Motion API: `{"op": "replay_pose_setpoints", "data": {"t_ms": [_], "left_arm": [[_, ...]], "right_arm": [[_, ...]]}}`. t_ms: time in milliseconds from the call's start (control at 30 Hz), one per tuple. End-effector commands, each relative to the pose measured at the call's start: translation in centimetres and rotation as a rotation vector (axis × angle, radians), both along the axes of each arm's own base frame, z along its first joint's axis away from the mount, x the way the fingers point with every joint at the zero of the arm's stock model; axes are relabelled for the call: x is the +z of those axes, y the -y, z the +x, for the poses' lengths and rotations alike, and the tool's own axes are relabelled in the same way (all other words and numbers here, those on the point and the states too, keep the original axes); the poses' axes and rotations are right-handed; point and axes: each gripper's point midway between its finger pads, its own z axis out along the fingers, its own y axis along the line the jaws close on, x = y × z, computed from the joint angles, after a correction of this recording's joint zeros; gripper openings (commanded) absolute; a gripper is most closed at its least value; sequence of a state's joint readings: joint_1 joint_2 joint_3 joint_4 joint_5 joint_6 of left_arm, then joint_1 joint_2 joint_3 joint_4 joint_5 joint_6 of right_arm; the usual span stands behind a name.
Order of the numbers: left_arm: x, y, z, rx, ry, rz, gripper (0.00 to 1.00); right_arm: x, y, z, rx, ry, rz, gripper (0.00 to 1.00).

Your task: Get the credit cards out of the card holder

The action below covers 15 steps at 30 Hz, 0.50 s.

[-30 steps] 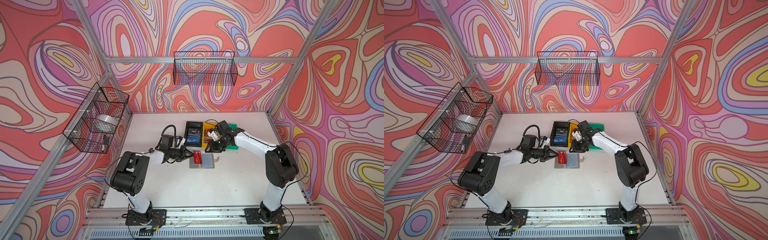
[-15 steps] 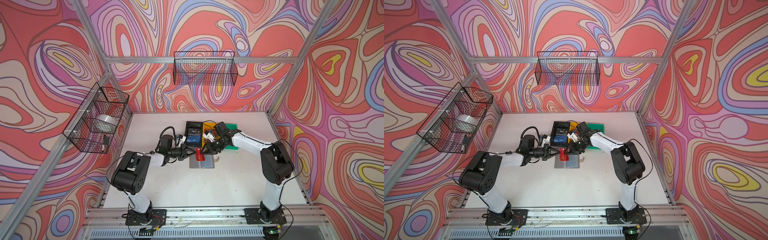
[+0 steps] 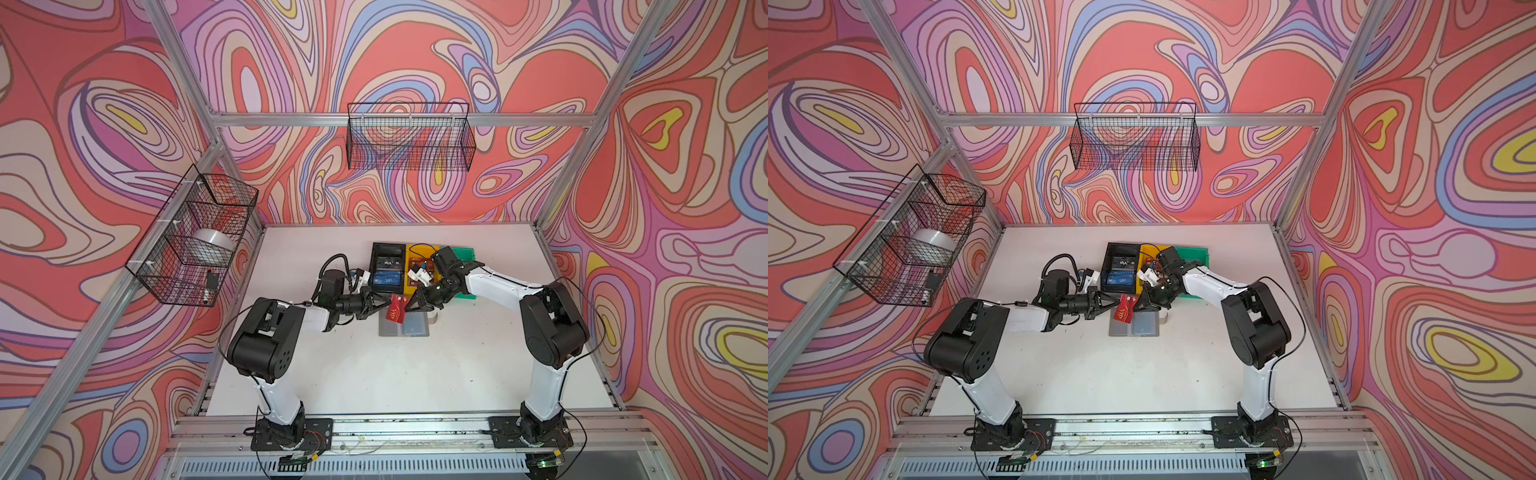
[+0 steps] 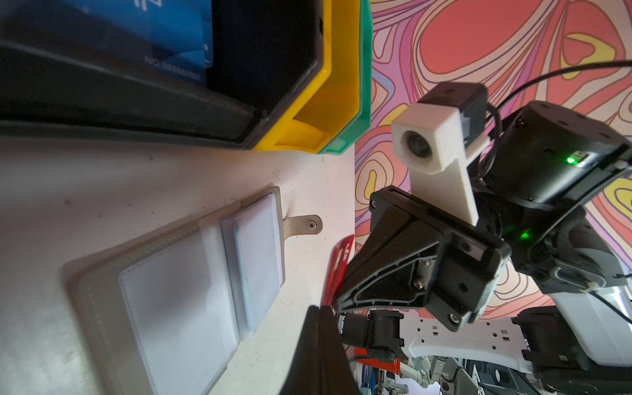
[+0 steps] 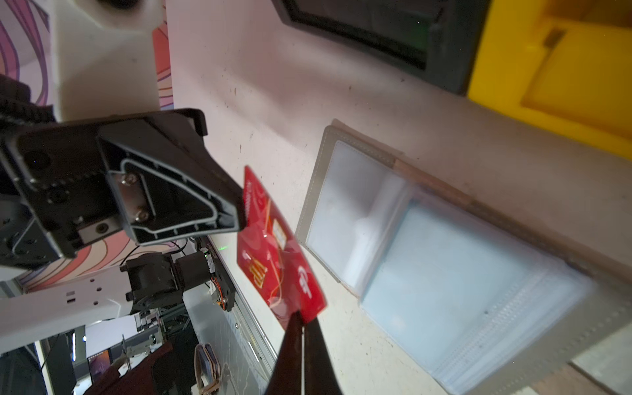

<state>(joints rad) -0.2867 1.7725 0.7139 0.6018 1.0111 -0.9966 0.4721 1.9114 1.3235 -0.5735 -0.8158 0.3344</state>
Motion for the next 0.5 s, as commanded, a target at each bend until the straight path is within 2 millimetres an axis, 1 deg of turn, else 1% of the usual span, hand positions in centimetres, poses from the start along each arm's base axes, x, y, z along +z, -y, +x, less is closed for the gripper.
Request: {"op": "replay_pose_setpoints", "data": {"t_ms": [0, 333, 467], "left_arm": [[0.5, 0.9, -0.8, -0.048, 0.018, -0.029, 0.0], [-0.1, 0.8, -1.0, -0.049, 0.013, -0.023, 0.0], [-0.3, 0.8, -1.1, -0.051, 0.014, -0.02, 0.03]], "right_arm": [[2.4, -1.8, -0.5, 0.067, 0.061, 0.11, 0.0], [3.5, -1.9, -0.6, 0.072, 0.083, 0.127, 0.0], [3.9, -1.7, -0.5, 0.07, 0.085, 0.128, 0.0]]}}
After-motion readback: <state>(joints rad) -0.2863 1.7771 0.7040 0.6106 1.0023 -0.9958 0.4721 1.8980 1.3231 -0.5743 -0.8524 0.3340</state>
